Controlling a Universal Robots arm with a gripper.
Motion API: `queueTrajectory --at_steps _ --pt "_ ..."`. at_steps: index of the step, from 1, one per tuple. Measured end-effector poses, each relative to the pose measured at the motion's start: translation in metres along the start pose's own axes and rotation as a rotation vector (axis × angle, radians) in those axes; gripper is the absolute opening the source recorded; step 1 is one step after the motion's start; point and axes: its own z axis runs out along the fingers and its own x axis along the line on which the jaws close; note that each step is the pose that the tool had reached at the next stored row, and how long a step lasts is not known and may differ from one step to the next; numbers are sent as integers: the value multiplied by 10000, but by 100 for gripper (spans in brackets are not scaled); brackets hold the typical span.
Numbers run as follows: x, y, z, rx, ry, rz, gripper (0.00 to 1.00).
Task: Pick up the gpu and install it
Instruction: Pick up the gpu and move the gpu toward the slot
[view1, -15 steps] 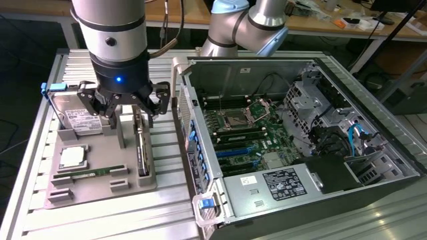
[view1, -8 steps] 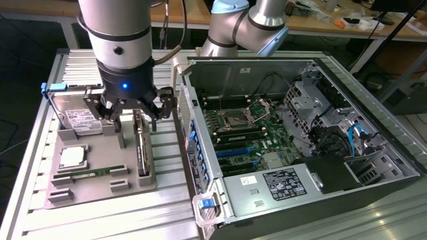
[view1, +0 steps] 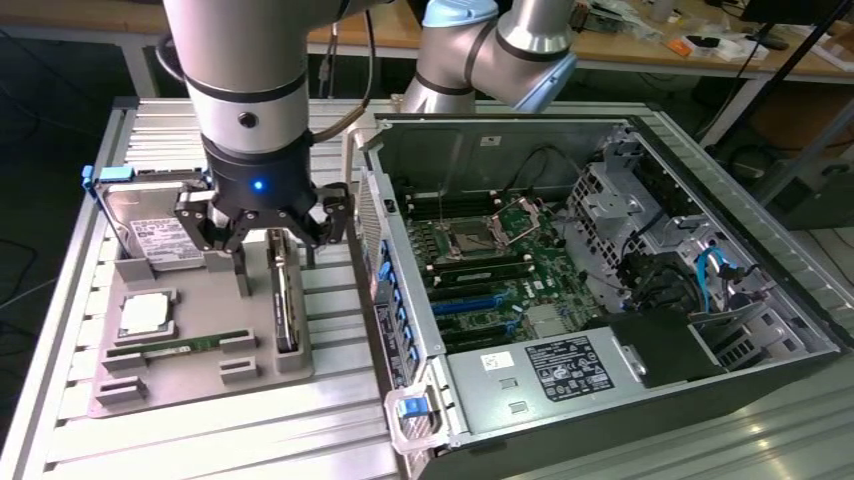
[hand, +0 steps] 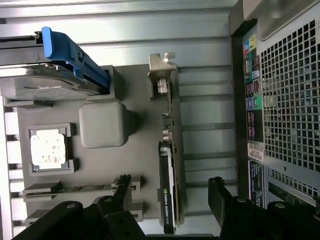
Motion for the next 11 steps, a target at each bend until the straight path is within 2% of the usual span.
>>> queueTrajectory --at_steps 5,11 --pt "-11 -3 82 -5 44 -496 73" --pt "-17 -9 224 -5 50 -502 73"
